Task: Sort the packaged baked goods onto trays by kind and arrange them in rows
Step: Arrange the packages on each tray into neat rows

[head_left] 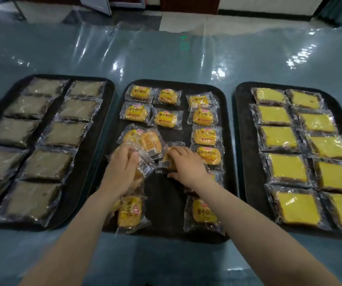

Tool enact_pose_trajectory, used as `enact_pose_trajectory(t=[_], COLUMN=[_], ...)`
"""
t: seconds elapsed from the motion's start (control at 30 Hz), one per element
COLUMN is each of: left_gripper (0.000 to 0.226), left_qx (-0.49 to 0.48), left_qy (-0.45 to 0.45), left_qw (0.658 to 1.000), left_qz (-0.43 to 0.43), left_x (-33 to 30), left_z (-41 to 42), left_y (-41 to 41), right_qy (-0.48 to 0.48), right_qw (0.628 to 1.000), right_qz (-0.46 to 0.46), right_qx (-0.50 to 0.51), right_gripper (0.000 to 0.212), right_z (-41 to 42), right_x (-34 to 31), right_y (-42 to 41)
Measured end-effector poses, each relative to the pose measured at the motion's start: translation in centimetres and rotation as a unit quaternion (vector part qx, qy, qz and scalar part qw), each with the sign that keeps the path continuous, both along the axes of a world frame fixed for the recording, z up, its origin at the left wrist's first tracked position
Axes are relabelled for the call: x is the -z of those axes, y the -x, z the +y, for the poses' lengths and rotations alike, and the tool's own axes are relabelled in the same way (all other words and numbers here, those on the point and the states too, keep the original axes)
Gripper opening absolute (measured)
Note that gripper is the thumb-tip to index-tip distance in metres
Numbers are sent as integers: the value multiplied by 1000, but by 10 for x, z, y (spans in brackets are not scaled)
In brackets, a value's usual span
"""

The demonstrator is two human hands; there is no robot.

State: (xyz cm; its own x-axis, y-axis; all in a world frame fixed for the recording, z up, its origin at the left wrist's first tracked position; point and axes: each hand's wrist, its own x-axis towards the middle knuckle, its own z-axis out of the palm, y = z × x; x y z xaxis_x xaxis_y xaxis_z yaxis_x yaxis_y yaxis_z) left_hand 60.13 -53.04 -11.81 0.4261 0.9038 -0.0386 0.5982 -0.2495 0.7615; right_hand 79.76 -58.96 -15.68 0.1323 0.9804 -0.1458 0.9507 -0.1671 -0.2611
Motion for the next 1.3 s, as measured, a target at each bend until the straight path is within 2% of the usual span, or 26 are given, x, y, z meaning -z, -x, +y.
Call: enact_pose_trajectory(t=[0.03, 0.13, 0.2, 0.3, 0.4, 0.47, 0.57, 0.73, 0.77, 0.8, 0.87, 0.9, 0.93, 0.97, 1.03, 1.1, 1.3], left_gripper=[10, 48, 67, 76, 78, 79, 79, 80, 80, 80, 79, 79, 78, 78, 78, 80, 86], left_qx=[2, 40, 111, 183, 163, 127, 121, 128, 130, 132, 134, 134, 133, 133, 135, 132, 91], left_qy=[-15, -76, -106, -92, -66, -52, -22, 3, 6, 8, 7, 4, 0, -2, -7, -13, -87], left_qw=[999, 983, 954, 905, 902, 909, 912, 921, 922, 922, 921, 920, 921, 921, 923, 930, 963], left_qz=[32, 162, 259, 374, 393, 393, 391, 368, 364, 363, 366, 367, 367, 365, 359, 344, 240], left_x=[1, 4, 7, 16, 23, 25, 27, 30, 31, 32, 34, 35, 35, 36, 36, 35, 29], left_z=[5, 21, 32, 42, 47, 51, 56, 59, 59, 60, 60, 59, 59, 58, 57, 54, 39], left_y=[-2, -15, -27, -39, -43, -43, -42, -38, -37, -36, -35, -34, -34, -34, -33, -32, -32], right_qy=[4, 20, 30, -8, -78, -130, -165, -134, -119, -100, -70, -76, -86, -80, -32, -9, -37], right_qw=[1000, 997, 993, 987, 978, 959, 913, 844, 842, 866, 955, 980, 990, 995, 999, 1000, 999], right_qz=[5, 45, 84, 137, 189, 214, 287, 438, 446, 412, 205, 97, 28, -2, 2, 0, 4], right_qx=[-12, -55, -83, -79, 40, 132, 238, 278, 278, 266, 202, 159, 112, 65, 0, -22, -34], right_gripper=[79, 76, 75, 59, 38, 33, 39, 53, 58, 65, 81, 86, 86, 82, 65, 55, 50], right_z=[8, 24, 29, 28, 29, 32, 40, 54, 56, 57, 56, 55, 53, 52, 51, 49, 49], right_x=[1, 2, 1, -3, -12, -15, -17, -16, -16, -16, -12, -10, -8, -6, -1, 3, 7], right_y=[-3, -8, -12, -23, -37, -44, -49, -52, -52, -52, -52, -52, -50, -49, -46, -39, -31])
